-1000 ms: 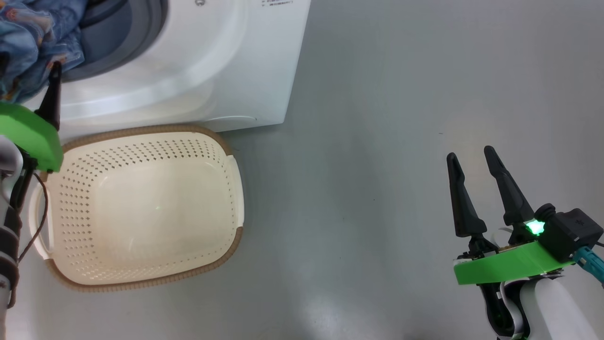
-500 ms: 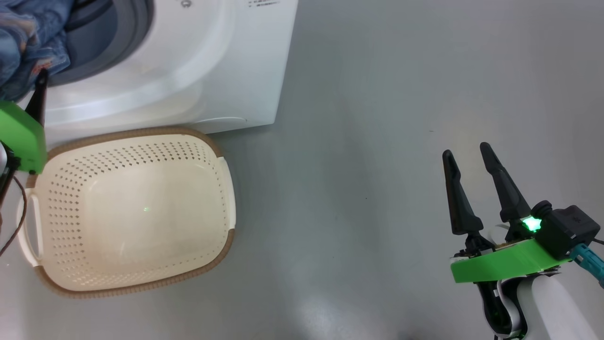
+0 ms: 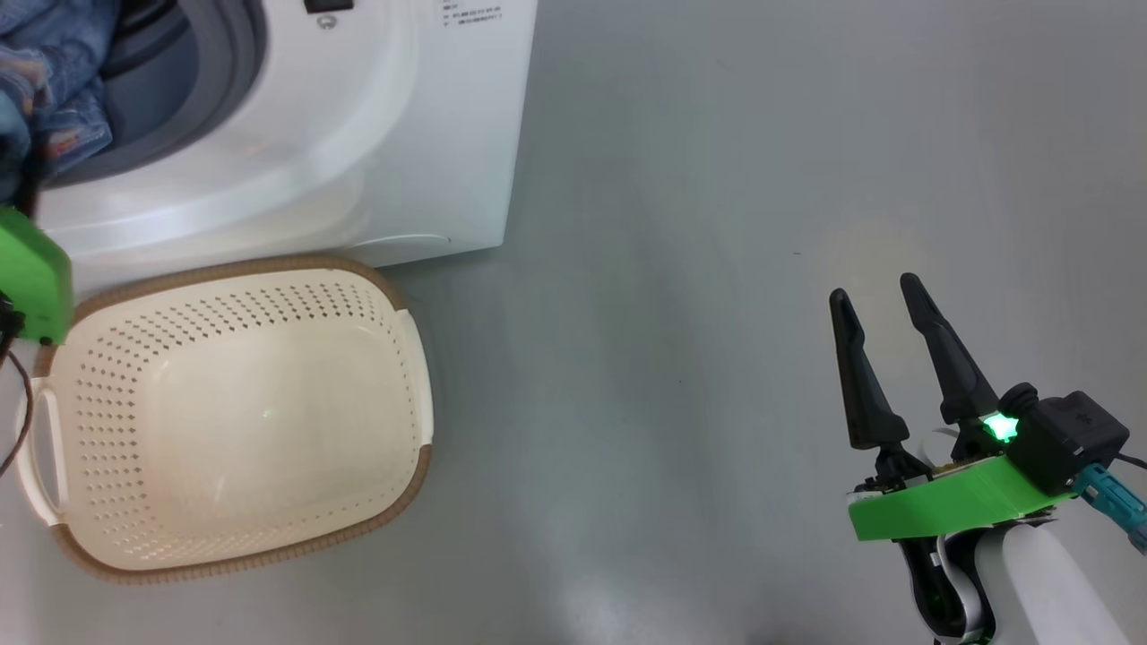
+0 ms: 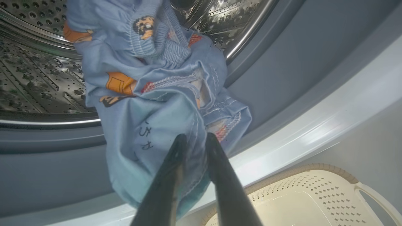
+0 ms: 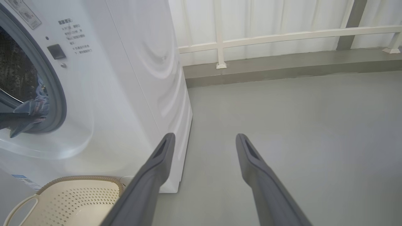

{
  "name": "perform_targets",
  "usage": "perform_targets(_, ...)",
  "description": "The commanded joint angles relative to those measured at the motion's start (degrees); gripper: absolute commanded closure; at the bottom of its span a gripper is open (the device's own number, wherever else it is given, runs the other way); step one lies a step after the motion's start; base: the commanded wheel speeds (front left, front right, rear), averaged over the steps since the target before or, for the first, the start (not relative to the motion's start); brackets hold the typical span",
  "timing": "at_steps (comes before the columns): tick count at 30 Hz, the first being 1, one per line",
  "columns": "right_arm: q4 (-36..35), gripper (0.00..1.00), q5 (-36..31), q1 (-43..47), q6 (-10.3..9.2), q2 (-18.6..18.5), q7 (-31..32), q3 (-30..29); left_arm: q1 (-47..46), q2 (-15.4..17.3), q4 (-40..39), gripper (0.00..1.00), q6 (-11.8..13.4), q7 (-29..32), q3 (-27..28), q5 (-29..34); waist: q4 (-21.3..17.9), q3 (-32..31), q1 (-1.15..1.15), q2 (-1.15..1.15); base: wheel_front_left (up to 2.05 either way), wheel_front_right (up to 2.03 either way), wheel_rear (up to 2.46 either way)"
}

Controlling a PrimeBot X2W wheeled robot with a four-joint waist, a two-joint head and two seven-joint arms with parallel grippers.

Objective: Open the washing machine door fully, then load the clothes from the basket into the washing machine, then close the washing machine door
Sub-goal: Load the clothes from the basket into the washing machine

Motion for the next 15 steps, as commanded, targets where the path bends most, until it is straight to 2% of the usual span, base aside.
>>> perform_targets(1, -1.4, 0.00, 0.0, 0.2, 0.25, -0.4, -0.5, 1.2, -1.5, 3.3, -0.3, 0.98, 0.2, -0.7, 0.7, -0.4, -0.1, -0.3, 0.00, 0.00, 0.00, 0.00, 0.00)
perform_targets(11, -1.5, 0.00, 0.0, 0.7, 0.25, -0.6, -0.5, 1.0, -1.9, 2.7, 0.3, 1.00, 0.5, -1.8, 0.6, -1.4, -0.2, -0.9, 0.00, 0.00, 0.00, 0.00, 0.00)
perform_targets(15, -1.5, 0.00, 0.1, 0.9, 0.25, -0.5, -0.5, 1.2, -2.2, 1.8, 0.4, 1.00, 0.4, -2.3, 2.8, -4.4, -0.3, -1.1, 0.00, 0.00, 0.00, 0.00, 0.00)
